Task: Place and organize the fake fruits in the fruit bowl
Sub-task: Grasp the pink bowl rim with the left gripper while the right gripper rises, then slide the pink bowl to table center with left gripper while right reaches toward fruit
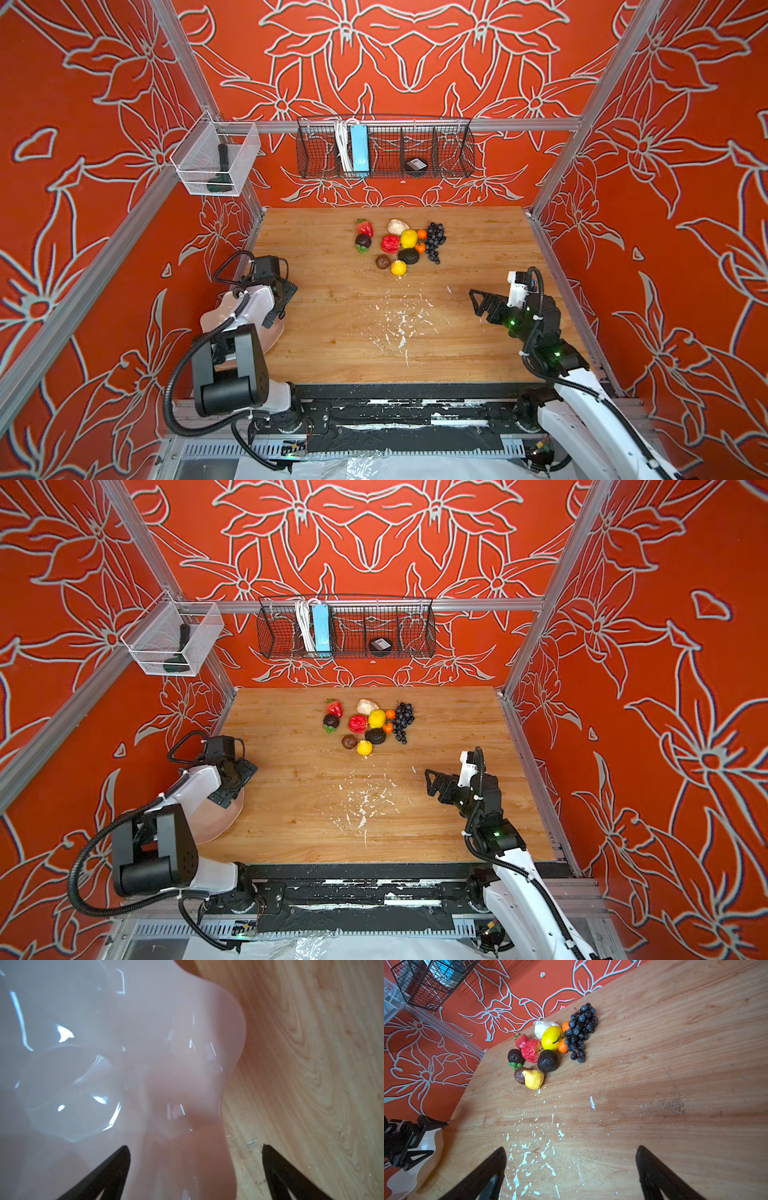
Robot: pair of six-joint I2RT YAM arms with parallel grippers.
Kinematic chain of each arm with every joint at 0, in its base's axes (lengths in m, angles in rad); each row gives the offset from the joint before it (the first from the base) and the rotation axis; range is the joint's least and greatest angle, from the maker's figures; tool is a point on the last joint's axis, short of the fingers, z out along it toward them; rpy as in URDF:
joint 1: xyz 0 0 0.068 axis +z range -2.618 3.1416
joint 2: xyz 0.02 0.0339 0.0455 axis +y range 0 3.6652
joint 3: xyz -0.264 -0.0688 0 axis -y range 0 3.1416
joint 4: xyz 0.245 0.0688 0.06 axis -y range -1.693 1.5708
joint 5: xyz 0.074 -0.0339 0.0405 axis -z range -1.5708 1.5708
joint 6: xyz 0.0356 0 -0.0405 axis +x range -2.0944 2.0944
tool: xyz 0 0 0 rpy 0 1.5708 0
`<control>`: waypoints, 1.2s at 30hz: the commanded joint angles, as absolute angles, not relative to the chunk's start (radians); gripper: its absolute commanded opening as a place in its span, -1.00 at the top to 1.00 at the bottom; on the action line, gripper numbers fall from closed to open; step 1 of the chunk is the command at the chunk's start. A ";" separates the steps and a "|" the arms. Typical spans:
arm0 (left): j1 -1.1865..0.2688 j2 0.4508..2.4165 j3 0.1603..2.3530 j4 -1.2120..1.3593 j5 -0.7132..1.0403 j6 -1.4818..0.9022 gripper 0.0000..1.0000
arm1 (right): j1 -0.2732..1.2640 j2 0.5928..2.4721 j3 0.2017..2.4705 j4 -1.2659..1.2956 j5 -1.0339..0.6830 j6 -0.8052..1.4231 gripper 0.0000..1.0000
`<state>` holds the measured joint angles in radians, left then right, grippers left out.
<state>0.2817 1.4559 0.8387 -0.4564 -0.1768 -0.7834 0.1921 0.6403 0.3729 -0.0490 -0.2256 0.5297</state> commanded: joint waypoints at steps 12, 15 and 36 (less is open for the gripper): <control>0.236 1.523 0.826 -0.395 -0.002 -0.764 -0.97 | 0.201 0.716 0.374 -0.022 -0.232 0.538 -0.94; 0.184 1.504 0.820 -0.405 -0.002 -0.767 -0.97 | 0.201 0.713 0.376 -0.029 -0.229 0.538 -0.94; -0.205 1.172 0.570 -0.354 0.033 -0.867 -0.98 | 0.200 0.700 0.445 -0.140 -0.231 0.542 -0.95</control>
